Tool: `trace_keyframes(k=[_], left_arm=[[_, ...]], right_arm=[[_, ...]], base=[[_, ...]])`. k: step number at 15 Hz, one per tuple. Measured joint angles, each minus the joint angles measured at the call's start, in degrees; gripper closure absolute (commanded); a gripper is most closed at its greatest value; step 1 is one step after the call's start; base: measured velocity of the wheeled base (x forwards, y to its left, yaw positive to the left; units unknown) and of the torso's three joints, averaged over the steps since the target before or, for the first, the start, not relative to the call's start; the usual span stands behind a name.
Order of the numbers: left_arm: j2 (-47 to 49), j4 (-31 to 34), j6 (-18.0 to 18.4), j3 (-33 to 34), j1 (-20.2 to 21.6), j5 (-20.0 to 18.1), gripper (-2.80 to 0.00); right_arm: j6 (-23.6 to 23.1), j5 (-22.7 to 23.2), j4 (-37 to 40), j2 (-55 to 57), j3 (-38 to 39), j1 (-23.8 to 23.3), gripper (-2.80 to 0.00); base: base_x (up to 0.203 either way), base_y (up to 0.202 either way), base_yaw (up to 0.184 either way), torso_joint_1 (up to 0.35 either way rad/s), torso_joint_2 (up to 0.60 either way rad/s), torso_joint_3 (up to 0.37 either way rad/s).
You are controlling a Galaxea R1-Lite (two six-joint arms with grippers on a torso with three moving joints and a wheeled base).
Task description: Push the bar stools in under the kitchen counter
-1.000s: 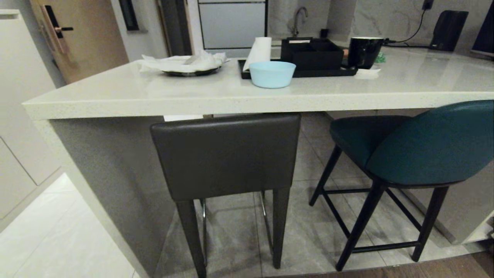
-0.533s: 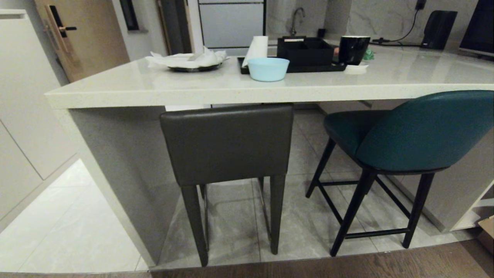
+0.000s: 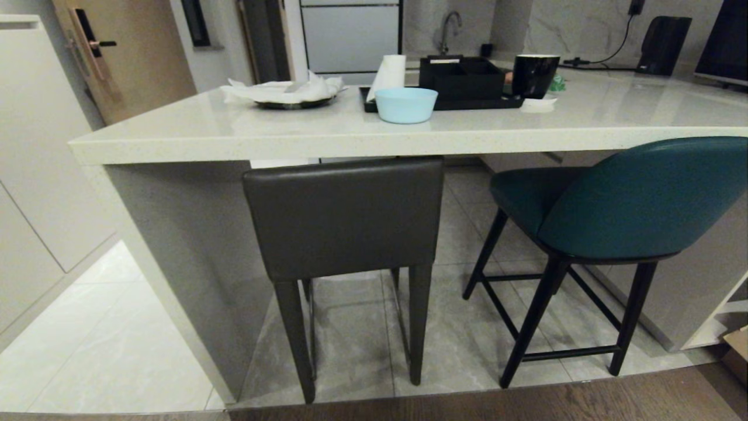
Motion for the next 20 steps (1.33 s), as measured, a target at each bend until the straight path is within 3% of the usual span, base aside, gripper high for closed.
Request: trace_keyframes(k=[4,16,20], left_arm=[[0.0,0.0,-0.5,0.0,-0.1,0.1,0.0],[0.0,0.0,-0.6,0.0,-0.1,0.1,0.0],[0.0,0.1,-0.5,0.0,-0.1,0.1,0.0]], right_arm=[[6.1,-1.3,-0.3,0.0,0.0,0.0,0.0],[6.6,-1.4,-0.4,0.0,-0.1,0.0,0.0],[6.6,-1.4,-0.4,0.0,-0.1,0.0,0.0]], base=[[0.0,0.0,0.0,0.0,0.0,0.0],[0.0,0.0,0.0,0.0,0.0,0.0],[0.0,0.0,0.0,0.094,-0.26,-0.216]])
